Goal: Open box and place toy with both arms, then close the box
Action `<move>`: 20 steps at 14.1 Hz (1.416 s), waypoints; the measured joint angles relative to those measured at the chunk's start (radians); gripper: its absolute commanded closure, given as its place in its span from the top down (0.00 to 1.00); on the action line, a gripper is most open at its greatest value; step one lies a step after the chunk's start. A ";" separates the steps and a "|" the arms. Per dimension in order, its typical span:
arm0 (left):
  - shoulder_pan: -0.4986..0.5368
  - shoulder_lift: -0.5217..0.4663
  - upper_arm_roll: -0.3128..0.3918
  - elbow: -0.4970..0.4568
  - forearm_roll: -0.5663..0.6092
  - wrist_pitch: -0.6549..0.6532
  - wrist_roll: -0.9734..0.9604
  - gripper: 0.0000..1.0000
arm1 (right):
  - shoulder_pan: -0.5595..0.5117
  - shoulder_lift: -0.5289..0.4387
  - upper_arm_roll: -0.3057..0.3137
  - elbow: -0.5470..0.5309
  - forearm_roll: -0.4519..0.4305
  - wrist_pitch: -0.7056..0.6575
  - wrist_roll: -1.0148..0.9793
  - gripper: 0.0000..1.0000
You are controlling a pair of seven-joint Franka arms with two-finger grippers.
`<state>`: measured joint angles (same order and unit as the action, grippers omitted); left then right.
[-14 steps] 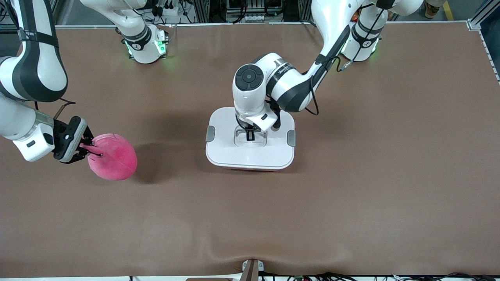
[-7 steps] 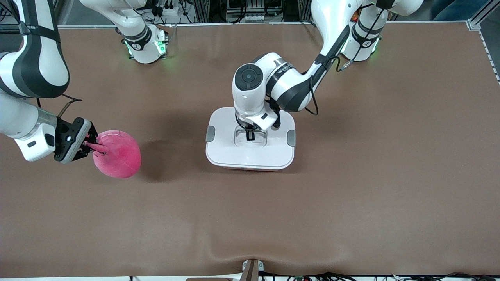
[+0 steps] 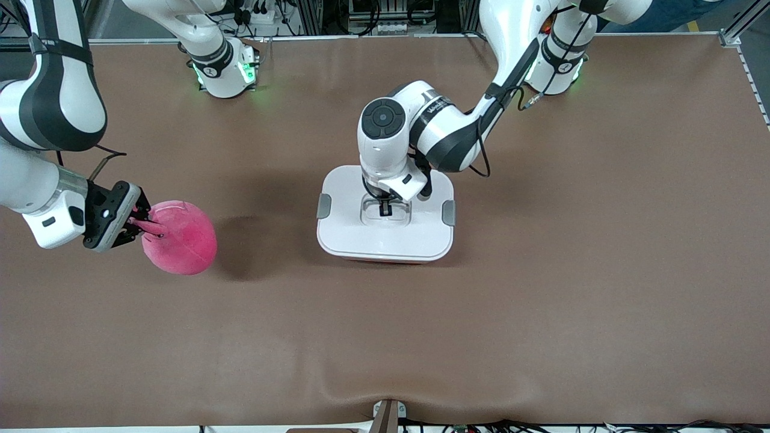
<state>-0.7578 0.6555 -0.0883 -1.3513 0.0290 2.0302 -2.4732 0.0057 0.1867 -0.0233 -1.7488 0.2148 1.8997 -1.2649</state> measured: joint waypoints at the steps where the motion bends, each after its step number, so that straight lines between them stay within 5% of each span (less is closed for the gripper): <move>1: 0.000 0.000 0.000 0.000 0.000 0.000 0.000 0.12 | 0.000 0.000 0.000 0.000 0.000 0.000 0.000 0.00; 9: 0.000 0.000 0.000 0.001 0.000 0.001 0.000 0.00 | 0.007 0.000 0.000 0.027 0.000 0.000 0.053 0.00; 20: -0.001 0.000 0.000 0.002 0.000 0.001 0.037 0.00 | 0.049 0.000 0.004 0.086 0.001 -0.073 0.389 0.00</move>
<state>-0.7583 0.6555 -0.0886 -1.3495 0.0290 2.0308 -2.4357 0.0546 0.1866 -0.0191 -1.6630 0.2159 1.8270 -0.8754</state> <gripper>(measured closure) 0.930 0.868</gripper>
